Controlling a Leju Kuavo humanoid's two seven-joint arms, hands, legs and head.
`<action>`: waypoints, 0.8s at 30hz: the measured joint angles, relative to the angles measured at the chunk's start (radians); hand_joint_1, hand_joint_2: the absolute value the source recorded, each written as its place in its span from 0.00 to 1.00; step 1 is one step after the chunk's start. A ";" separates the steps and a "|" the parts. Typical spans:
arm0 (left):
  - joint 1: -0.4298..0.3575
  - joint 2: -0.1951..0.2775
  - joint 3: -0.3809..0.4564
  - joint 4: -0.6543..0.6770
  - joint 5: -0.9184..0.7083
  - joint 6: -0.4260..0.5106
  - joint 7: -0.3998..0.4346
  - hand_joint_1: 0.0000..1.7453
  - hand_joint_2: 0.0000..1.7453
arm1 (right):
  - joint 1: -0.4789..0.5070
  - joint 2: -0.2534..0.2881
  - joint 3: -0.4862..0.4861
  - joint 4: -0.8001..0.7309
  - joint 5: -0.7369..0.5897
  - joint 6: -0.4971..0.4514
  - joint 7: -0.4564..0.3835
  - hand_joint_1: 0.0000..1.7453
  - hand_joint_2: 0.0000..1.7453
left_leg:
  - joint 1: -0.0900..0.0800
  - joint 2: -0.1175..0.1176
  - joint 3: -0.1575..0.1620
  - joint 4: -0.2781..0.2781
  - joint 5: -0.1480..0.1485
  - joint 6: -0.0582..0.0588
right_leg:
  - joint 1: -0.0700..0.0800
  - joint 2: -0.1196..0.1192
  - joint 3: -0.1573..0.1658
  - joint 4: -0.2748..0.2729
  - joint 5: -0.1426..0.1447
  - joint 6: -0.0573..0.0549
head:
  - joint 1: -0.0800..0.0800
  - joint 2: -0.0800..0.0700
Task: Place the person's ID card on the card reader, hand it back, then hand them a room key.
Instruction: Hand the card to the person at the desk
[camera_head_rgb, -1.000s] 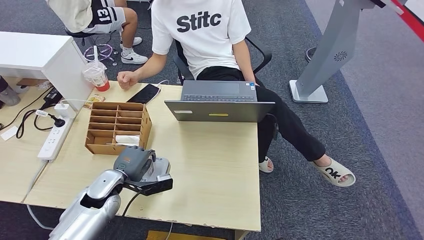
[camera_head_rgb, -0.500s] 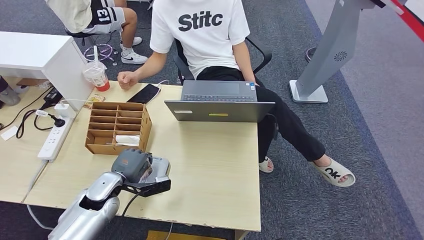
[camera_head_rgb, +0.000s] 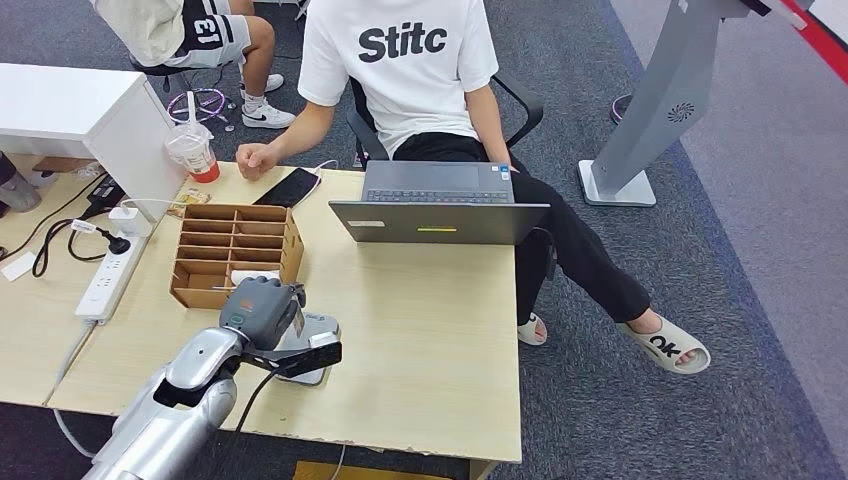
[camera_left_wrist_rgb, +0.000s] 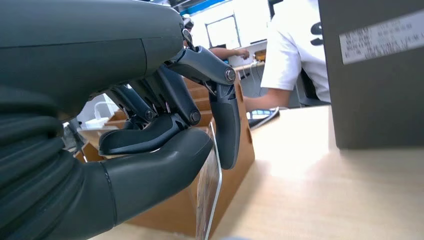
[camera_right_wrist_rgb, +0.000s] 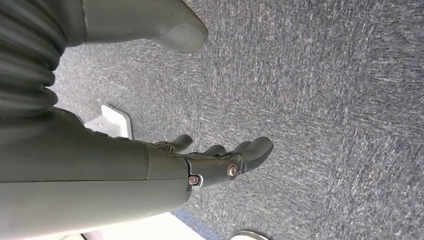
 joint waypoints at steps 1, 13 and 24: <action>-0.001 0.000 0.001 -0.004 0.001 0.000 0.000 1.00 1.00 | 0.000 0.000 -0.001 0.000 0.001 0.000 0.000 0.00 1.00 | 0.000 0.000 0.000 0.000 0.000 0.000 | 0.000 0.000 0.000 0.000 0.000 0.000 | 0.000 0.000; -0.076 0.014 0.047 -0.115 0.010 -0.001 0.037 1.00 1.00 | 0.000 0.000 -0.008 0.000 0.011 -0.002 0.001 0.00 1.00 | 0.000 0.000 0.000 0.000 0.000 0.000 | 0.000 0.000 0.000 0.000 0.000 0.000 | 0.000 0.000; -0.246 0.039 0.119 -0.135 -0.054 -0.018 0.104 1.00 1.00 | 0.000 0.000 -0.008 0.000 0.030 -0.003 0.003 0.00 1.00 | 0.000 0.000 0.000 0.000 0.001 0.000 | 0.000 0.000 0.000 0.000 0.001 0.000 | 0.000 0.000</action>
